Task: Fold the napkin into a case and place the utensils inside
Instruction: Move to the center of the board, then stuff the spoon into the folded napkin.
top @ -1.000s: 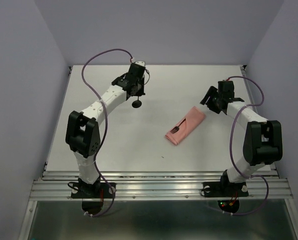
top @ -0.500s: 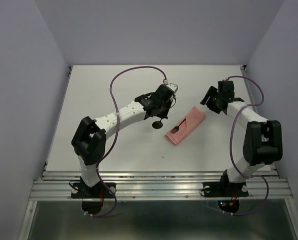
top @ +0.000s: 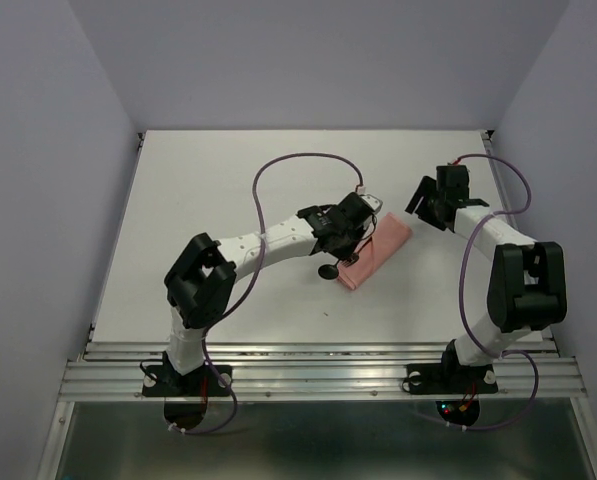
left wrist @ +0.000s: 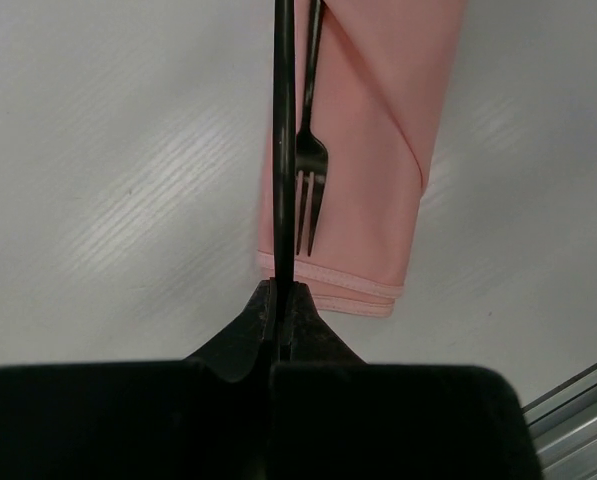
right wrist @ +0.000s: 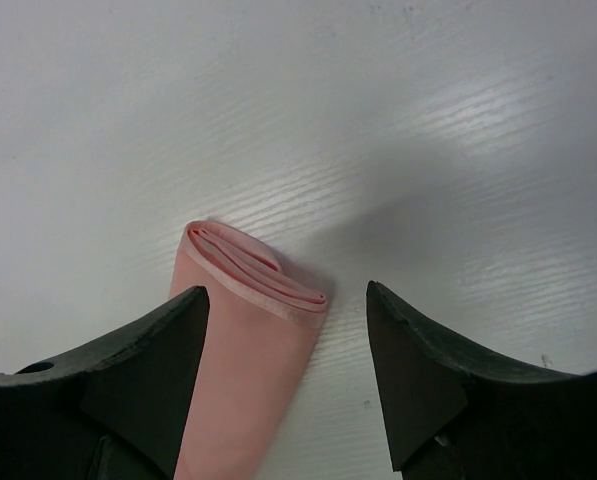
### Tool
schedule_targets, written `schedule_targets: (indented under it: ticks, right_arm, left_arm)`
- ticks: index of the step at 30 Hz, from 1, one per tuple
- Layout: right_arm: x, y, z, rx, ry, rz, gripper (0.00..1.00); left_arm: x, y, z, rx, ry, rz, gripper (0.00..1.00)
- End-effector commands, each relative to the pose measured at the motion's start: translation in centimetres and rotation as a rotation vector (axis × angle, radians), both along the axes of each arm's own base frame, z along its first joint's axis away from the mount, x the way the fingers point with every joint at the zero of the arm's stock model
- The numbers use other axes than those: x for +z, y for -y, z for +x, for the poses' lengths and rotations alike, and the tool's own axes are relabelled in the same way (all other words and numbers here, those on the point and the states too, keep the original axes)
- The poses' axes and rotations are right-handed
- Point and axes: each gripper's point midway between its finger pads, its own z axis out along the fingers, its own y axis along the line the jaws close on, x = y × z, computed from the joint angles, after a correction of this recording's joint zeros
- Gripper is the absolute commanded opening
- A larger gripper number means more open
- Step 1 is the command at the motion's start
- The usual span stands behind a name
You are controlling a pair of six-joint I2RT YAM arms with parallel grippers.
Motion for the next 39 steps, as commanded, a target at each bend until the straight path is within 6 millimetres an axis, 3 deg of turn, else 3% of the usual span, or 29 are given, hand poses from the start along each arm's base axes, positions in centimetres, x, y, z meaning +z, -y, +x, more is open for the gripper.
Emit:
schedule_targets:
  ticks: [1, 4, 12, 28, 39]
  right_arm:
    - [0.9, -0.3, 1.5, 0.014, 0.03, 0.023, 0.68]
    - [0.4, -0.4, 2.2, 0.003, 0.023, 0.034, 0.64]
    - [-1.7, -0.8, 3.0, -0.005, -0.019, 0.061, 0.37]
    - [-2.6, -1.1, 3.7, 0.003, -0.032, 0.071, 0.35]
    - [-3.2, -1.5, 3.5, 0.018, -0.042, 0.09, 0.35]
  left_arm:
    - [0.9, 1.9, -1.6, -0.096, 0.002, 0.003, 0.0]
    - [-0.2, 2.2, -2.2, -0.13, -0.02, 0.031, 0.0]
    - [-2.1, 1.9, -2.9, -0.158, -0.058, 0.097, 0.0]
    - [-4.6, 1.1, -4.2, -0.198, -0.114, 0.172, 0.0]
    - [-4.5, 1.8, -3.9, -0.208, -0.112, 0.171, 0.0]
